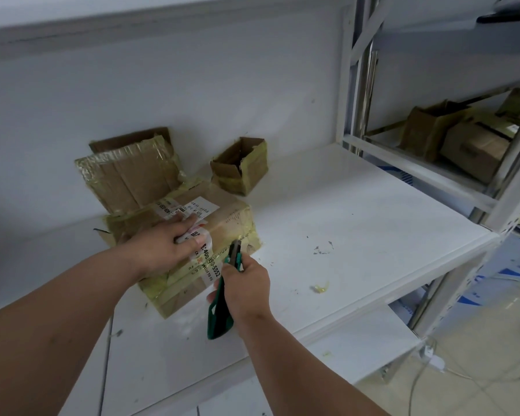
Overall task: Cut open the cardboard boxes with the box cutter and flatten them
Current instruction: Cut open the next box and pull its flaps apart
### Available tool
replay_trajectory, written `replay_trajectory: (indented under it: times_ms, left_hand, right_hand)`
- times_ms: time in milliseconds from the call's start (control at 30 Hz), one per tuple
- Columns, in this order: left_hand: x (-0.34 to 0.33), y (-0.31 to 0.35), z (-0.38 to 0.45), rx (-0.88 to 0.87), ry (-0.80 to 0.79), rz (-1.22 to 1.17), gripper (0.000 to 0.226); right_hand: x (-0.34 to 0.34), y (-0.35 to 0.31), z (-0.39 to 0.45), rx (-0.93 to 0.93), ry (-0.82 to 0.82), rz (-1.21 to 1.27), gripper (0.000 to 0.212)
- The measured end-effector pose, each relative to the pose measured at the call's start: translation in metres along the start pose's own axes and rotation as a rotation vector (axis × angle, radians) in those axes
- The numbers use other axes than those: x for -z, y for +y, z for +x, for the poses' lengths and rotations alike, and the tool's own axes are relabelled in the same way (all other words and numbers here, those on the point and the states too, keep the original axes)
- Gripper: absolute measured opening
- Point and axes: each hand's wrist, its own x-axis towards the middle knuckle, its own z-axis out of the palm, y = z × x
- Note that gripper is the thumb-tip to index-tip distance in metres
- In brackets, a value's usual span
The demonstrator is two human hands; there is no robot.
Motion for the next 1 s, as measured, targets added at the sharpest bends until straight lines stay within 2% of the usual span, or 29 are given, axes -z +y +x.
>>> replay_trajectory:
  times_ms: [133,233,367,433,500,600,667,733,833,1000]
  left_hand:
    - [0.002,0.003,-0.004,0.009,-0.023,0.011,0.101]
    - [0.004,0.01,-0.008,-0.01,-0.026,0.018,0.085]
    - [0.004,0.006,-0.01,-0.008,-0.028,-0.018,0.103]
    - [0.006,0.007,-0.013,-0.014,-0.023,-0.027,0.099]
    - [0.013,0.006,-0.02,-0.044,-0.041,-0.072,0.089]
    - [0.028,-0.006,-0.036,-0.055,-0.127,-0.162,0.093]
    - [0.028,-0.015,-0.044,-0.011,-0.085,-0.091,0.095]
    - [0.019,-0.017,-0.05,0.012,-0.019,0.01,0.084]
    - [0.01,-0.012,-0.053,-0.025,0.01,-0.13,0.072]
    - [0.01,-0.009,-0.052,-0.053,0.006,-0.062,0.063]
  right_hand:
    - [-0.002,0.0,-0.003,0.002,-0.014,0.012,0.015]
    - [-0.005,0.002,-0.005,-0.002,-0.013,0.013,0.023]
    - [-0.003,0.002,-0.008,-0.013,-0.029,-0.019,0.022]
    - [0.0,-0.002,-0.007,-0.038,-0.04,-0.045,0.021]
    - [0.006,-0.007,-0.002,-0.059,-0.04,-0.089,0.03]
    - [0.011,-0.012,0.008,-0.063,-0.033,-0.131,0.03]
    - [0.009,-0.013,0.012,-0.064,-0.04,-0.151,0.028]
    - [0.005,-0.009,0.012,-0.065,-0.051,-0.164,0.028]
    - [0.0,-0.003,0.01,-0.052,-0.045,-0.145,0.027]
    - [-0.006,0.004,-0.001,-0.052,-0.075,-0.121,0.029]
